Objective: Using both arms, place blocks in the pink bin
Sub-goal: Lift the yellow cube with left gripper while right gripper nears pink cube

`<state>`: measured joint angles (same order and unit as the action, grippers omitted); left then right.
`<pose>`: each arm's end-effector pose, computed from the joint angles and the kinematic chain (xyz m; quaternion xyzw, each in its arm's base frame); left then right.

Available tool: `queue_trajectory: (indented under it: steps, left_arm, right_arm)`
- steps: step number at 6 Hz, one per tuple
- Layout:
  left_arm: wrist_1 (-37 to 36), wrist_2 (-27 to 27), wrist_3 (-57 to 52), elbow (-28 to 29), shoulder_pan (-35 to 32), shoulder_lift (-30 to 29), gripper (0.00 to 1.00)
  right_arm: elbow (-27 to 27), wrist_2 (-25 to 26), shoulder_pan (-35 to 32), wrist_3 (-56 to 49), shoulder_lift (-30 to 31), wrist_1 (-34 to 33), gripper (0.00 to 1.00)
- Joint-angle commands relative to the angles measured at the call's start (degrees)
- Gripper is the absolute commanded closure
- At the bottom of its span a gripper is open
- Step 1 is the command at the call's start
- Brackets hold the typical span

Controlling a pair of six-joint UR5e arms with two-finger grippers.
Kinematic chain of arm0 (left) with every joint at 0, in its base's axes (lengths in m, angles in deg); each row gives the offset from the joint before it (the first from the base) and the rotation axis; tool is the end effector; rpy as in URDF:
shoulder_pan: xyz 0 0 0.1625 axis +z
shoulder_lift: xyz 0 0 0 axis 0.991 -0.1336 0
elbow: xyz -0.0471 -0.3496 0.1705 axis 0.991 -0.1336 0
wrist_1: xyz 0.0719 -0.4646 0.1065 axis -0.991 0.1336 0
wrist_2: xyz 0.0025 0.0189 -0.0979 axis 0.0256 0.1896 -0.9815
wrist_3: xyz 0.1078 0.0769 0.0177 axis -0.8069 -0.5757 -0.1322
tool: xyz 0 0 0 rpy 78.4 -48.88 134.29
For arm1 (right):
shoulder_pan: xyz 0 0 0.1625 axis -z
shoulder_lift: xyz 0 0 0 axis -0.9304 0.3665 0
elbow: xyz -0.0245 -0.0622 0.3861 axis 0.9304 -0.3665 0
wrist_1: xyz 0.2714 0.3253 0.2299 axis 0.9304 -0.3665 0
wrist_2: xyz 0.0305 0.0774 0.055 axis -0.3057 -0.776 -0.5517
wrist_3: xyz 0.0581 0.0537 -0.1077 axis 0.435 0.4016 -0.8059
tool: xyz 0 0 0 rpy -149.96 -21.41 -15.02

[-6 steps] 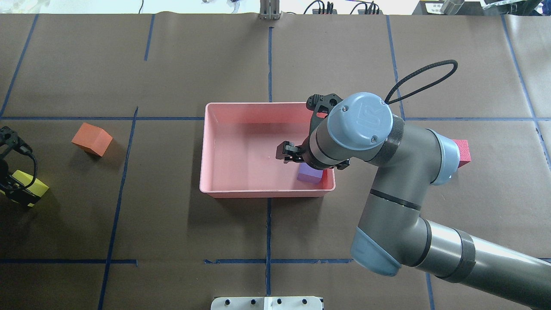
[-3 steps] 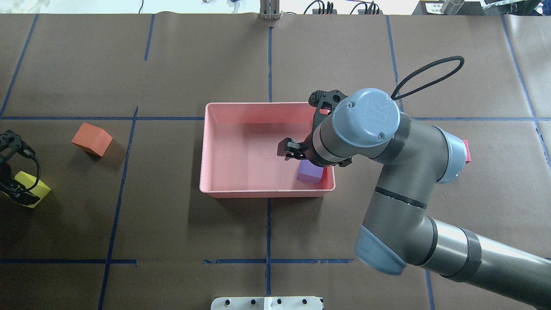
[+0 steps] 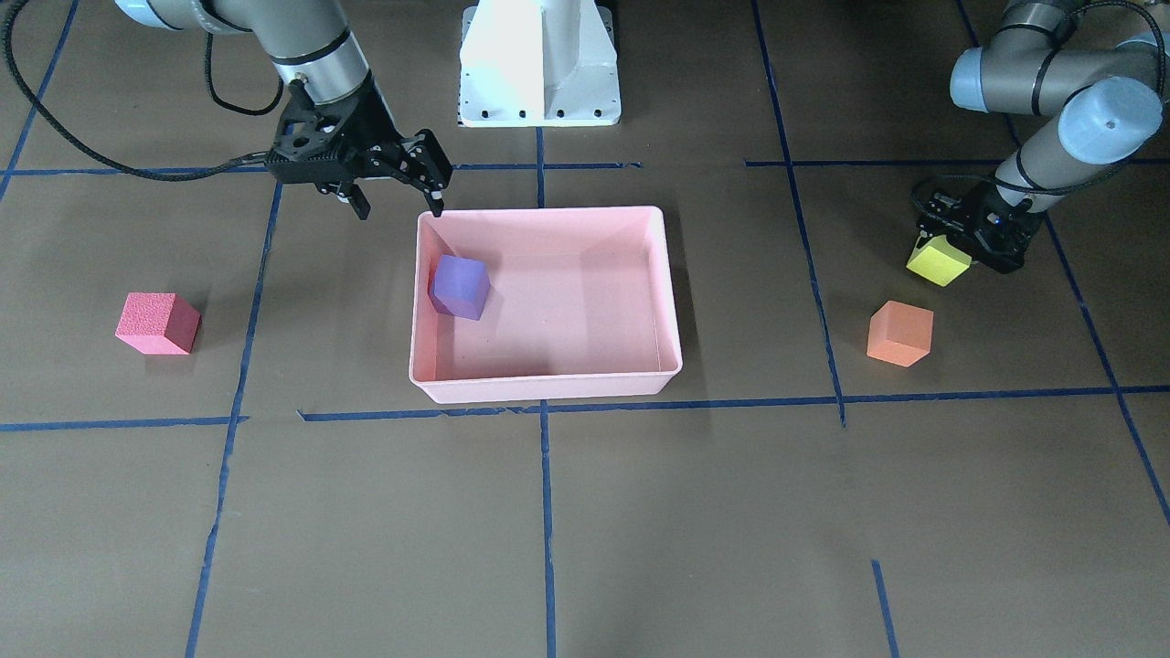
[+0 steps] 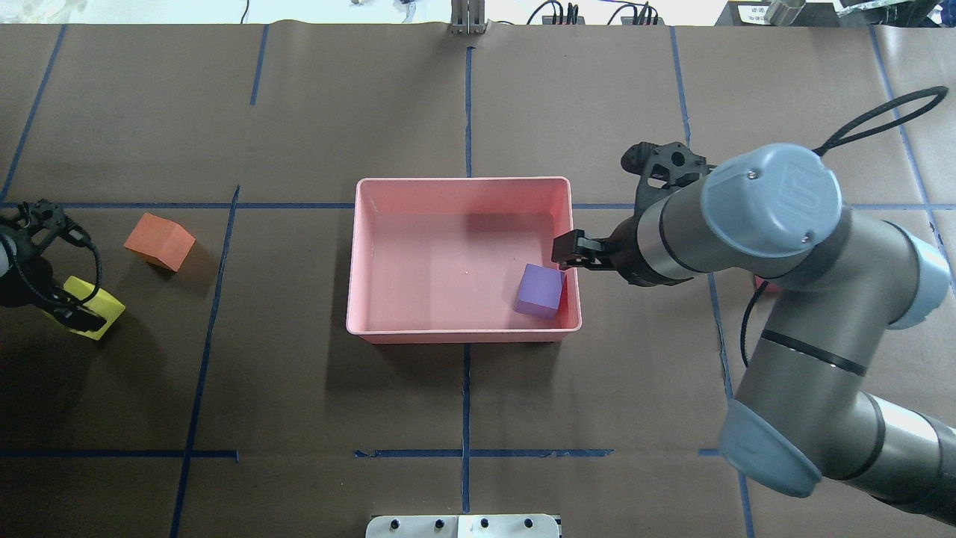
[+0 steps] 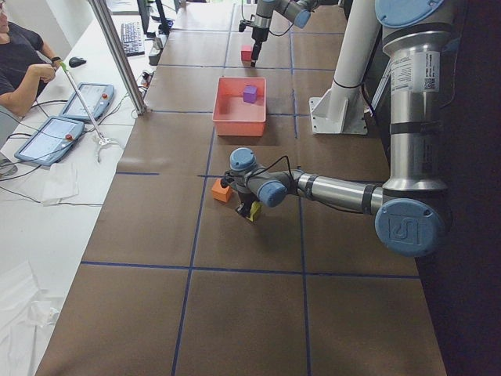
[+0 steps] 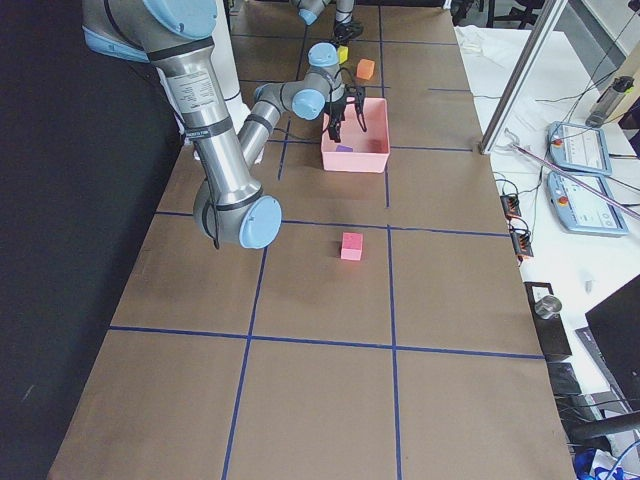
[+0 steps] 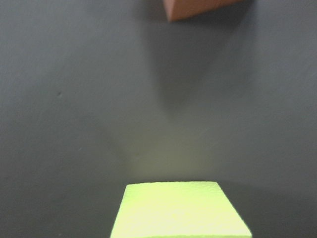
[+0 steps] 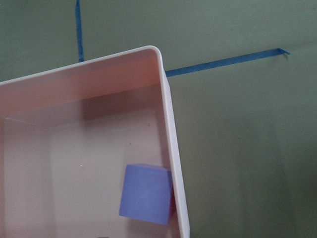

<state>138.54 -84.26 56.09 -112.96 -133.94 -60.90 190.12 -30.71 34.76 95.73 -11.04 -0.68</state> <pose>0.3182 -0.4840 0.5340 0.0889 0.3944 0.2733 0.8728 -0.4403 -0.4106 0.1641 0.0582 -0.4622 0.1124 0.8777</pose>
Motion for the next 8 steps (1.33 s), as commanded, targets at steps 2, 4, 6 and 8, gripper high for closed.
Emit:
queue_trajectory:
  steps: [2,4,6,8]
  left_arm:
    - [-21.9,0.2,19.6,-12.5,0.8,-16.0,0.87]
    - [-41.9,0.4,32.2,-13.3,9.1,-36.0,0.83]
    - [-39.9,7.1,44.0,-6.1,16.5,-44.4,0.80]
    - [-29.7,13.8,48.8,4.9,20.7,-46.3,0.71]
  right_arm:
    - [4.0,-0.1,-2.4,-0.3,5.9,0.2,0.00]
    - [4.0,-0.6,-5.0,-0.7,7.7,0.2,0.00]
    - [3.9,-5.7,-9.6,-5.1,11.0,0.1,0.00]
    - [3.7,-6.5,-11.7,-12.2,15.6,0.2,0.00]
